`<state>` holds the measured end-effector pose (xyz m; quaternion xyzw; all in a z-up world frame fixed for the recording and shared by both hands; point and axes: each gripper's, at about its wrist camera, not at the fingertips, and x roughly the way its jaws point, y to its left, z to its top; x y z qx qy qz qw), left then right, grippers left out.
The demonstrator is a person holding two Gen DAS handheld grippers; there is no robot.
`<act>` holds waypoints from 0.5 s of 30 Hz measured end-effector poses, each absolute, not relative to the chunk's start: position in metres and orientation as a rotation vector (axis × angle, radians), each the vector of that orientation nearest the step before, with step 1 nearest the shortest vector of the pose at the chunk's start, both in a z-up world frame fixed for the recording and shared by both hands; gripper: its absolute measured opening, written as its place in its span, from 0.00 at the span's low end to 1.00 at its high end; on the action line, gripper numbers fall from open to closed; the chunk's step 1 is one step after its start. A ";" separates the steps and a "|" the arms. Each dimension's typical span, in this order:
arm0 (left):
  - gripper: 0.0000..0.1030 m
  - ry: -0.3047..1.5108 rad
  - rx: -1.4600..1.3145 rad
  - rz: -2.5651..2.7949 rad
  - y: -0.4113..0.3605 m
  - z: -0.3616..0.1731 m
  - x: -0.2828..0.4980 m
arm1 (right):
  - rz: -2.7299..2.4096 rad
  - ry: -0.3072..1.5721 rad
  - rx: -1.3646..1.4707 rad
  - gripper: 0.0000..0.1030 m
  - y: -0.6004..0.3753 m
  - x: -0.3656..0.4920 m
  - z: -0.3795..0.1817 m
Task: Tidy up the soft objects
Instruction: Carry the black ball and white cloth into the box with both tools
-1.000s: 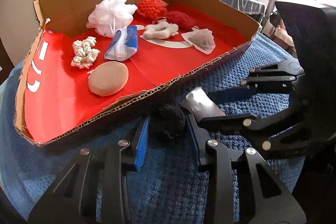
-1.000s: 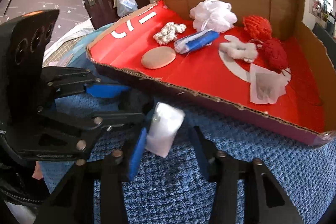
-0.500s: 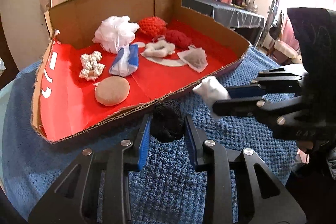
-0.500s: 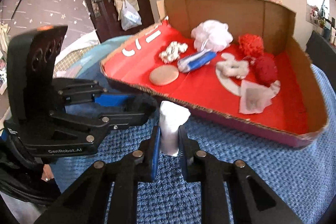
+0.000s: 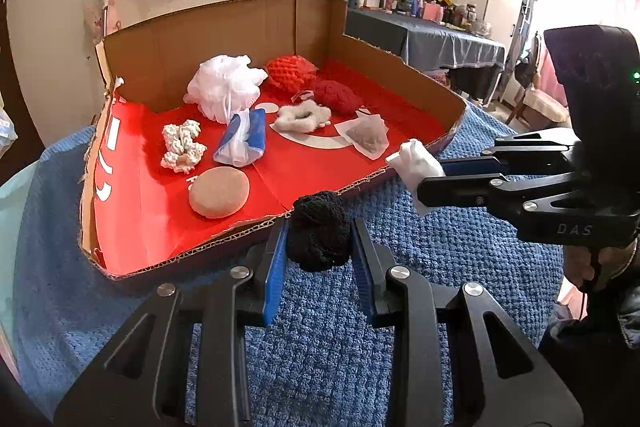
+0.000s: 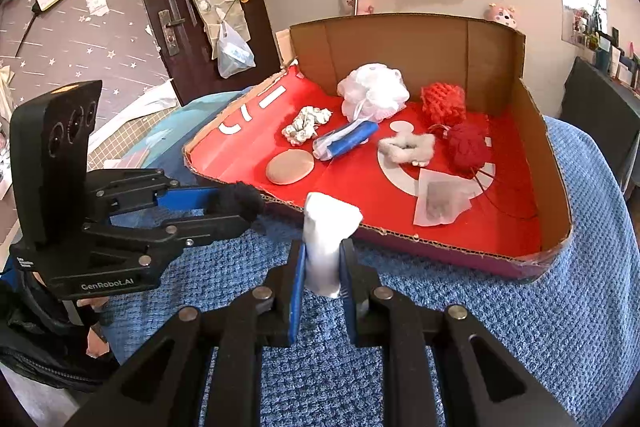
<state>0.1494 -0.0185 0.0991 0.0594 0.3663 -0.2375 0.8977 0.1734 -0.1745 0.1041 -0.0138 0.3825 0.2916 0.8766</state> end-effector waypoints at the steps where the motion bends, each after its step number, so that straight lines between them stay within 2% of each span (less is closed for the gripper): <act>1: 0.28 0.758 0.124 -0.493 -0.019 0.099 0.149 | 0.608 0.799 -0.028 0.18 -0.175 0.173 0.104; 15: 0.28 0.731 0.133 -0.496 -0.021 0.109 0.146 | 0.609 0.789 -0.025 0.18 -0.177 0.175 0.108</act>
